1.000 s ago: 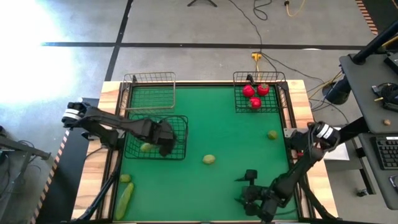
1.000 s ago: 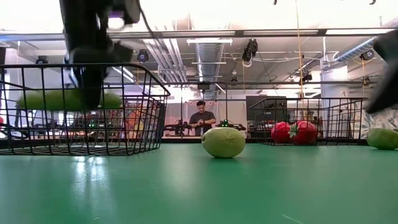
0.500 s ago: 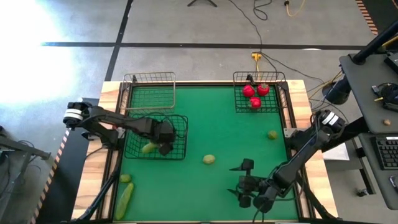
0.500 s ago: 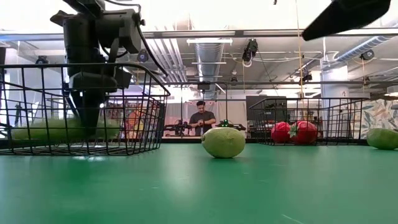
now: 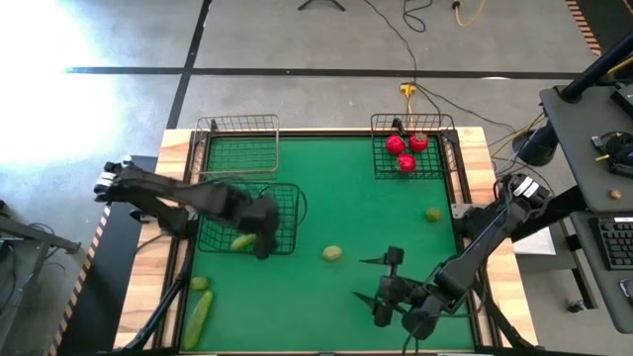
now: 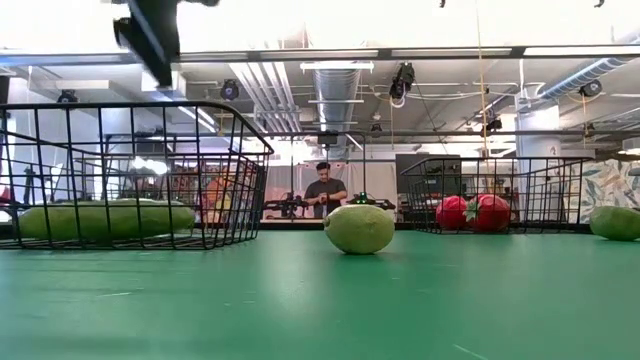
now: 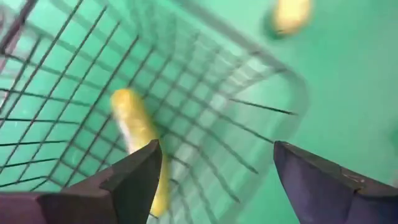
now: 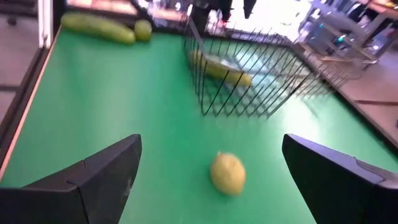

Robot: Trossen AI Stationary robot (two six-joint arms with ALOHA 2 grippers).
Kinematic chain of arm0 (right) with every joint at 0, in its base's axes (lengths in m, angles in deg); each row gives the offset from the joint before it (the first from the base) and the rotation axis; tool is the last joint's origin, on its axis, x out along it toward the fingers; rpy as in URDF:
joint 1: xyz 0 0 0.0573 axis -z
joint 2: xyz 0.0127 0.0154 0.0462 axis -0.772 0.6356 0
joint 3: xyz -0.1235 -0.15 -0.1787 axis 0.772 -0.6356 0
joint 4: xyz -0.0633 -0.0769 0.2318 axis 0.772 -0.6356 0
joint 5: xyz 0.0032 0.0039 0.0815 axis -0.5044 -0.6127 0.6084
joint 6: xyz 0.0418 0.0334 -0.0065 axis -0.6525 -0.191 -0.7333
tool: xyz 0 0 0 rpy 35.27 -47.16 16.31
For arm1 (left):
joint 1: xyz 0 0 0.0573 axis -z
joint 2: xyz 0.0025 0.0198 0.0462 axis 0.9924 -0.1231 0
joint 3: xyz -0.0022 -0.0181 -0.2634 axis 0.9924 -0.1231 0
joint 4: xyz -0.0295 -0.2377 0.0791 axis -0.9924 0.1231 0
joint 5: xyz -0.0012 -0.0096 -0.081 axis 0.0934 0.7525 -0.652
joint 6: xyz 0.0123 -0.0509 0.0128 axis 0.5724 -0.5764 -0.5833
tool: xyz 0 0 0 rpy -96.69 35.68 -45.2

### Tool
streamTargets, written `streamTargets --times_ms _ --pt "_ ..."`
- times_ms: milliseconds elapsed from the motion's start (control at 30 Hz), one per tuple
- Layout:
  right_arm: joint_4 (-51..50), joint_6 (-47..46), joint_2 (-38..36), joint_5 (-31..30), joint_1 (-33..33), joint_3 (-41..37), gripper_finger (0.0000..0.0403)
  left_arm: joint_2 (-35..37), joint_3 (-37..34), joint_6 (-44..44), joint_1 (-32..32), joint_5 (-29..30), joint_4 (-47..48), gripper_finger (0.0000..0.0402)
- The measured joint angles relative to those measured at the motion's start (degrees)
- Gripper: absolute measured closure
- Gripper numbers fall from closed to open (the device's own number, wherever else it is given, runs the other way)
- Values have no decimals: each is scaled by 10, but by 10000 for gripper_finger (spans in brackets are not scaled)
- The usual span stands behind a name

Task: Sort produce into baskets
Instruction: Put the cucumber into the left black metal wire basket

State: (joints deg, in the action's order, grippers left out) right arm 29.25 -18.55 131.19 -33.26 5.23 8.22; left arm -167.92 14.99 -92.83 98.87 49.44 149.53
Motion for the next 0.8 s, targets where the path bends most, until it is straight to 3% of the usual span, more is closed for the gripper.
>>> streamTargets --times_ms 200,433,600,800 --pt "-1 9 14 -13 10 11 21 -4 80 -119 173 8 23 110" --pt "30 25 24 -13 36 11 21 -46 64 -357 357 4 21 110" --pt "99 76 40 -7 44 11 21 -80 30 -503 404 -34 20 112" --pt "206 129 82 72 43 11 21 -109 -25 -548 403 -187 9 120"
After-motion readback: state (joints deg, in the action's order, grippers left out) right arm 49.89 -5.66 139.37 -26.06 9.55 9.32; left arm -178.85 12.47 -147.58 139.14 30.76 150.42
